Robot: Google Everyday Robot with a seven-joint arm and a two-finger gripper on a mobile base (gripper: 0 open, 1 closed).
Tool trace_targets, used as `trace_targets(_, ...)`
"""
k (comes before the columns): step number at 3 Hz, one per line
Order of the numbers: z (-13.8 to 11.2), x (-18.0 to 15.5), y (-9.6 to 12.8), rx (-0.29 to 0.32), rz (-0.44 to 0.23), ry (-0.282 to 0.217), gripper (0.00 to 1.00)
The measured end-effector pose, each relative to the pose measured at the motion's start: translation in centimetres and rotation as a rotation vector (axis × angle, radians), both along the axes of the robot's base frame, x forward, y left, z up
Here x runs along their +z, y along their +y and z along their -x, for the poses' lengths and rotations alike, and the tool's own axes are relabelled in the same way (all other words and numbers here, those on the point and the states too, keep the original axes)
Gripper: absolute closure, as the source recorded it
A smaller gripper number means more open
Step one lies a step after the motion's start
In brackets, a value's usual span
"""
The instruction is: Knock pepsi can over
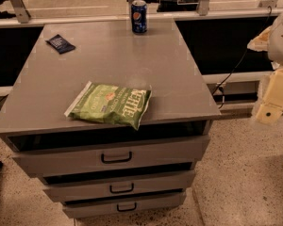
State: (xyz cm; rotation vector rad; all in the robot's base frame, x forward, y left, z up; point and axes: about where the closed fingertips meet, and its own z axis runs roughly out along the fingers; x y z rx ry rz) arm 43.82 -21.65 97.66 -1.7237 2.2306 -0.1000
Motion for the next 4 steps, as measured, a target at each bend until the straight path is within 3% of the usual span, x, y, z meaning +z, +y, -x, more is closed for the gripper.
trace_targets(2,-0.5,0.2,0.1,-0.001,-0.021,-0.010,0.00)
trace_targets(3,-4.5,-0.4,1.9,0.016,-0.107,-0.038,0.00)
trace_targets(4,-11.0,-0.9,4.8,0.031,-0.219,-0.085,0.00)
